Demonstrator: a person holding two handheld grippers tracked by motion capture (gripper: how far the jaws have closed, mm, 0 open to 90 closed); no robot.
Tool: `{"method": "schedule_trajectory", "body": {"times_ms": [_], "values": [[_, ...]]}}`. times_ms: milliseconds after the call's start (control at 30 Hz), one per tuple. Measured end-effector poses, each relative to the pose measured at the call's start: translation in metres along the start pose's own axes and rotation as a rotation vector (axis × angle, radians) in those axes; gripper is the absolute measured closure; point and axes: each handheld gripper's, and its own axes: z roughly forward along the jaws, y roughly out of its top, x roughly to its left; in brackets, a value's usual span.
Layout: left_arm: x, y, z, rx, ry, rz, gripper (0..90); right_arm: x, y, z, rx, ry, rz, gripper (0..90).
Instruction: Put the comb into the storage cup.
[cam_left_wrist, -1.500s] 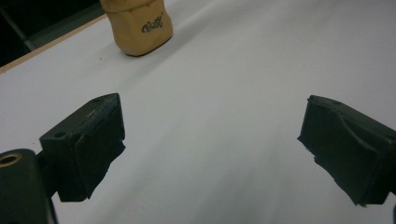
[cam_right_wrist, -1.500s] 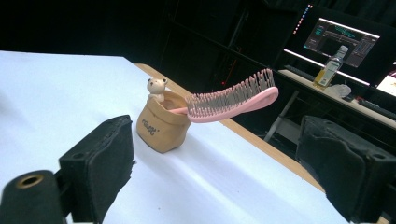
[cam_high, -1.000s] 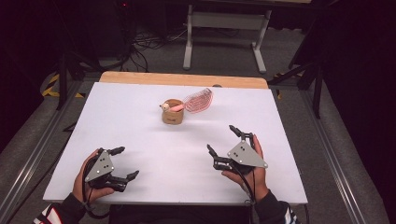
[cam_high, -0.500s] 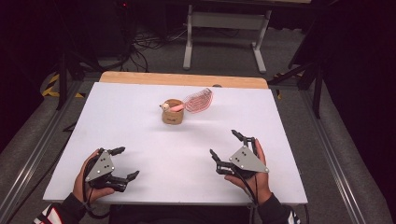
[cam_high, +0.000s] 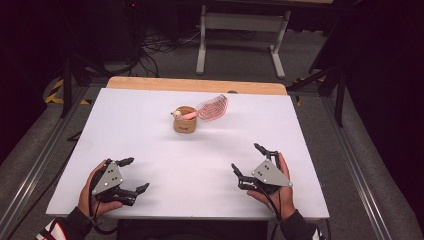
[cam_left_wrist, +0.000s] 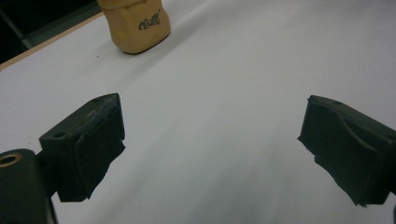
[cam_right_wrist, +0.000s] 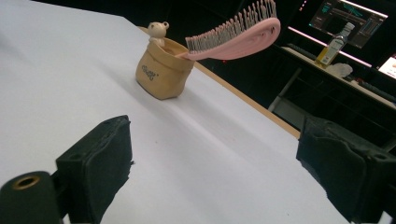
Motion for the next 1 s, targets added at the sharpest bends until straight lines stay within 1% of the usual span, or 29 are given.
{"method": "schedule_trajectory", "body": {"times_ms": [33, 300, 433, 500, 533, 700, 800, 867, 967, 1000], "values": [[0.000, 0.000, 0.000, 0.001, -0.001, 0.000, 7.5, -0.001, -0.002, 0.000, 0.003, 0.004, 0.010, 11.1], [0.000, 0.000, 0.000, 0.002, -0.001, 0.004, 7.5, -0.006, -0.015, -0.003, 0.032, -0.002, 0.028, 11.0], [0.000, 0.000, 0.000, 0.000, -0.002, 0.001, 7.5, -0.008, -0.021, -0.005, 0.048, -0.017, 0.027, 11.0], [0.000, 0.000, 0.000, 0.002, -0.003, 0.004, 7.5, -0.009, -0.024, -0.005, 0.071, -0.035, 0.026, 10.6], [0.000, 0.000, 0.000, 0.002, -0.002, 0.004, 7.5, -0.011, -0.028, -0.006, 0.081, -0.034, 0.037, 10.7], [0.000, 0.000, -0.001, 0.000, 0.000, 0.002, 7.5, -0.013, -0.033, -0.010, 0.090, -0.034, 0.039, 8.9], [0.000, 0.001, 0.000, -0.004, 0.000, 0.001, 7.5, -0.018, -0.038, -0.014, 0.097, -0.037, 0.057, 7.8], [0.001, 0.001, 0.000, -0.008, 0.001, -0.002, 7.5, -0.020, -0.042, -0.017, 0.109, -0.039, 0.064, 6.6], [0.002, 0.002, 0.000, -0.013, 0.006, -0.004, 7.0, -0.022, -0.049, -0.020, 0.140, -0.036, 0.069, 5.0], [0.003, 0.002, 0.000, -0.018, 0.007, -0.010, 6.8, -0.022, -0.050, -0.021, 0.151, -0.042, 0.070, 5.0]]}}
